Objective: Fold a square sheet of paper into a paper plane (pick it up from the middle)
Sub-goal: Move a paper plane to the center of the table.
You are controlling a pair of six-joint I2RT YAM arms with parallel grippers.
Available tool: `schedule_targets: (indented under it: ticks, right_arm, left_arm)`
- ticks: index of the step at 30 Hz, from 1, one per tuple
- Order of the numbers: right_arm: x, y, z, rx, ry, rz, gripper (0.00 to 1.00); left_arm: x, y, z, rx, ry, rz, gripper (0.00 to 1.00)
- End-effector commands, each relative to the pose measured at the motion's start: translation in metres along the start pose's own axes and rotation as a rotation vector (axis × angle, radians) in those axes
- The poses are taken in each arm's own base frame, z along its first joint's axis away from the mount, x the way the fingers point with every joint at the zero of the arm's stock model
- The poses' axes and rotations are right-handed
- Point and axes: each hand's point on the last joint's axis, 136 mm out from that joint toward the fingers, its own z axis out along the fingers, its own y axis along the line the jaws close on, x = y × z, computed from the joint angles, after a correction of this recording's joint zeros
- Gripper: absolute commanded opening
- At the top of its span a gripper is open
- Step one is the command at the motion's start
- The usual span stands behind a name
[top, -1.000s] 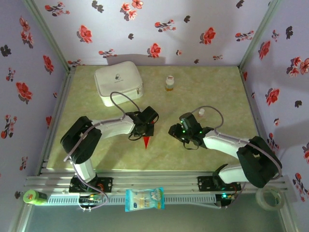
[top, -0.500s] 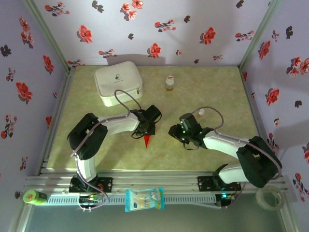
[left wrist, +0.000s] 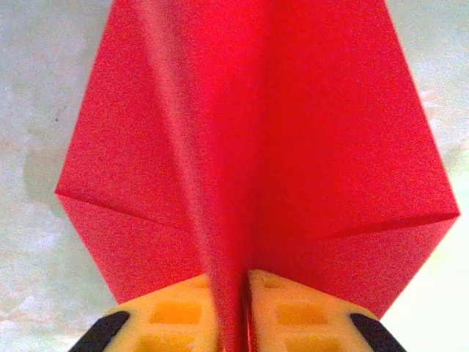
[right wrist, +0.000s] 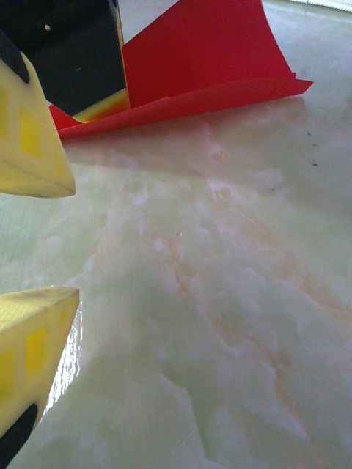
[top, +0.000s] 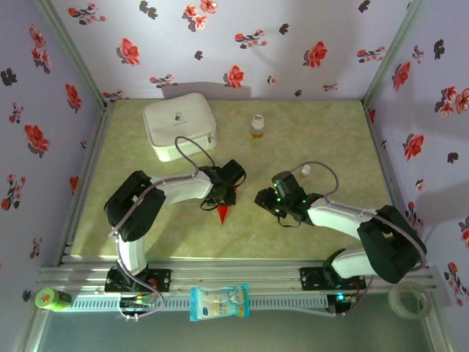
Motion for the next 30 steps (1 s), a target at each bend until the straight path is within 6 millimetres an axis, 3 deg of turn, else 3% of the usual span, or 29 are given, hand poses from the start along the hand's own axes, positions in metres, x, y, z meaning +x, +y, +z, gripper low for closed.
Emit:
schedule_targets:
  ticks: [1,8,14,21,30]
  right_arm:
    - [0.0,-0.002,0.002,-0.003,0.001,0.013,0.37]
    - [-0.001,-0.002,0.0,-0.004,-0.007,0.009,0.37]
    - [-0.004,-0.004,-0.006,0.007,-0.023,-0.003,0.38]
    - [-0.009,-0.009,-0.015,0.017,-0.047,-0.005,0.39]
    - [-0.012,-0.009,-0.018,0.016,-0.061,0.002,0.39]
  left_arm:
    - [0.008,0.017,0.013,-0.092,0.032,-0.021,0.17]
    - [0.011,0.025,0.024,-0.191,0.041,-0.024,0.23]
    - [0.009,0.017,0.031,-0.21,0.047,-0.048,0.28]
    - [0.005,0.012,0.029,-0.255,0.03,-0.025,0.36]
    - [0.002,0.003,0.024,-0.232,0.017,-0.067,0.41]
